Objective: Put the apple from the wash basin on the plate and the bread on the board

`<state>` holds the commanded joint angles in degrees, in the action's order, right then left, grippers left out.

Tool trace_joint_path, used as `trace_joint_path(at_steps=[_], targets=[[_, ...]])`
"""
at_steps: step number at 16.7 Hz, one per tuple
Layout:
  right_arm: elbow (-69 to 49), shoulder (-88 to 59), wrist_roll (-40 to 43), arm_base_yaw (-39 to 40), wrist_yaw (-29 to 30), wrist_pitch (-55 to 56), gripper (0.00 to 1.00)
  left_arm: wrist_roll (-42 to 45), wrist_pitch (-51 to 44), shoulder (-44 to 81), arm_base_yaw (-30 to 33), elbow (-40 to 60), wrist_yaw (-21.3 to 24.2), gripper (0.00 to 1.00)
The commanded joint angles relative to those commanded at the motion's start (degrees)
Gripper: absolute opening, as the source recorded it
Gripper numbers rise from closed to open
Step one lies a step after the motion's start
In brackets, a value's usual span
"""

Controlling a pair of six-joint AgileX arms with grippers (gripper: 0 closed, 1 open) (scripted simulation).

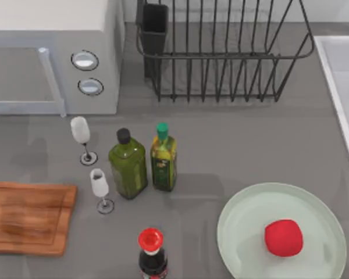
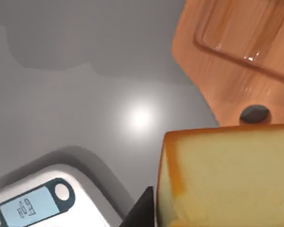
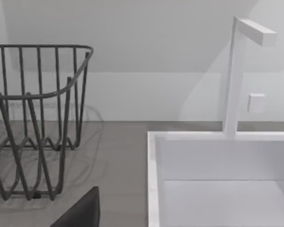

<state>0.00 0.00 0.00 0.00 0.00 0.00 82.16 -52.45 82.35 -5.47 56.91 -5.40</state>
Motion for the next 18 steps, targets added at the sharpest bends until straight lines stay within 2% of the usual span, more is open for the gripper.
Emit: trace_joint_path(at_steps=[7, 11, 15, 18], targets=[[0.00, 0.00, 0.00, 0.00, 0.00, 0.00, 1.00, 45.32, 8.93, -8.55, 6.74, -11.45, -1.77, 0.00], [0.00, 0.00, 0.00, 0.00, 0.00, 0.00, 1.00, 68.20, 13.68, -11.75, 9.90, -16.94, -2.06, 0.00], [0.00, 0.00, 0.00, 0.00, 0.00, 0.00, 1.00, 84.76, 17.29, -13.70, 12.18, -20.78, -2.05, 0.00], [0.00, 0.00, 0.00, 0.00, 0.00, 0.00, 1.00, 91.25, 18.82, -14.42, 13.13, -22.32, -2.03, 0.00]])
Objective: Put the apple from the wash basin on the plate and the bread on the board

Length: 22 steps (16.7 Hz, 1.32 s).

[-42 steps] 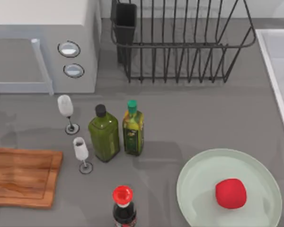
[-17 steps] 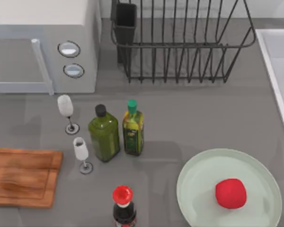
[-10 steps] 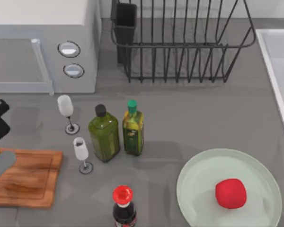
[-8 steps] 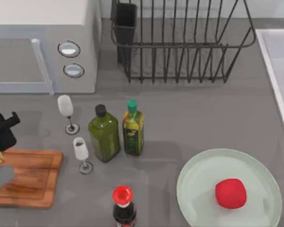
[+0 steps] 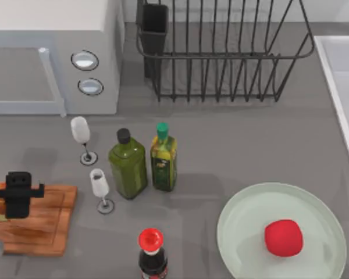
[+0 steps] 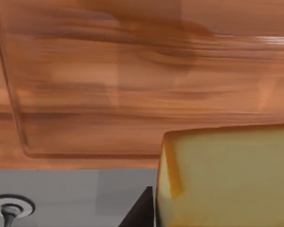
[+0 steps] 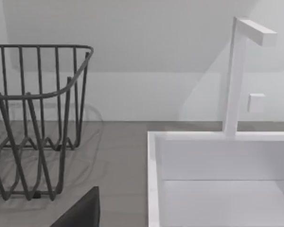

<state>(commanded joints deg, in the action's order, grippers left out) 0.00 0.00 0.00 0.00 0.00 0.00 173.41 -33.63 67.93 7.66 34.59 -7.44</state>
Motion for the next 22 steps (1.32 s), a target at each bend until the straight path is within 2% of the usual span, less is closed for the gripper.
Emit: trace_joint_path(at_steps=[9, 22], targets=[[0.00, 0.00, 0.00, 0.00, 0.00, 0.00, 1.00, 1.24, 0.94, 0.45, -0.13, -0.18, 0.06, 0.00], [0.00, 0.00, 0.00, 0.00, 0.00, 0.00, 1.00, 2.40, 13.77, 7.93, -1.03, -3.43, 0.42, 0.00]])
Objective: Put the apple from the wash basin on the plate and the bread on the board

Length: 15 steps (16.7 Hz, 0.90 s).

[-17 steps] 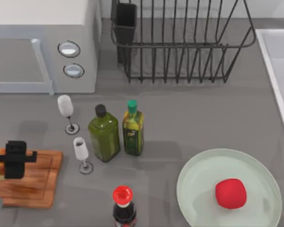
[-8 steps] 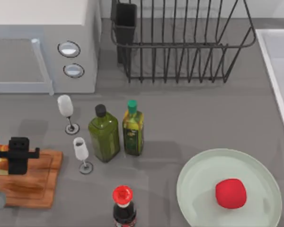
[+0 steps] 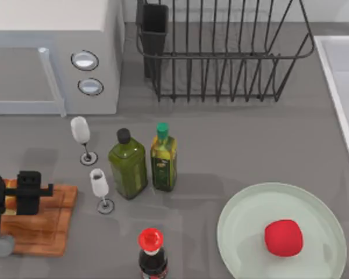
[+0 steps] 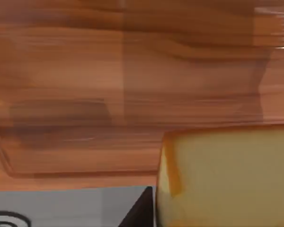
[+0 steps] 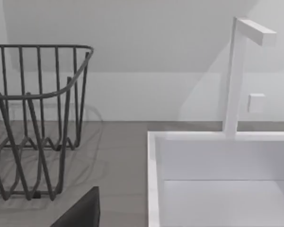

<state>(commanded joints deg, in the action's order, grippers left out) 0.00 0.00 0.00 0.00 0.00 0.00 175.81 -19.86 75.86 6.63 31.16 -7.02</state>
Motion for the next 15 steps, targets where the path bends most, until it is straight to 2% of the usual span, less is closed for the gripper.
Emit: trace_joint_path(at_steps=[7, 15], targets=[[0.00, 0.00, 0.00, 0.00, 0.00, 0.00, 1.00, 0.11, 0.87, 1.64, -0.10, -1.34, 0.11, 0.00], [0.00, 0.00, 0.00, 0.00, 0.00, 0.00, 1.00, 0.11, 0.87, 1.64, -0.10, -1.34, 0.11, 0.60]])
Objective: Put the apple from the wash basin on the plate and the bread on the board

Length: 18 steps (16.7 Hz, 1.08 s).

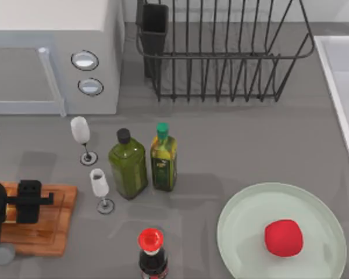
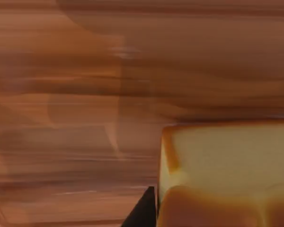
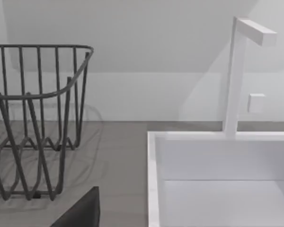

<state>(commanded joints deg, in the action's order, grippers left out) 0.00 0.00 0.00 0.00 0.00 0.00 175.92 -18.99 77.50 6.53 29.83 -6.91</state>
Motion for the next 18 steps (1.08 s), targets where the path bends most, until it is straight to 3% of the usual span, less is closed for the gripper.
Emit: trace_joint_path(at_steps=[5, 18], targets=[[0.00, 0.00, 0.00, 0.00, 0.00, 0.00, 1.00, 0.00, 0.00, 0.00, 0.00, 0.00, 0.00, 0.98], [0.00, 0.00, 0.00, 0.00, 0.00, 0.00, 1.00, -3.37, 0.58, -2.81, 0.10, -0.27, -0.38, 1.00]])
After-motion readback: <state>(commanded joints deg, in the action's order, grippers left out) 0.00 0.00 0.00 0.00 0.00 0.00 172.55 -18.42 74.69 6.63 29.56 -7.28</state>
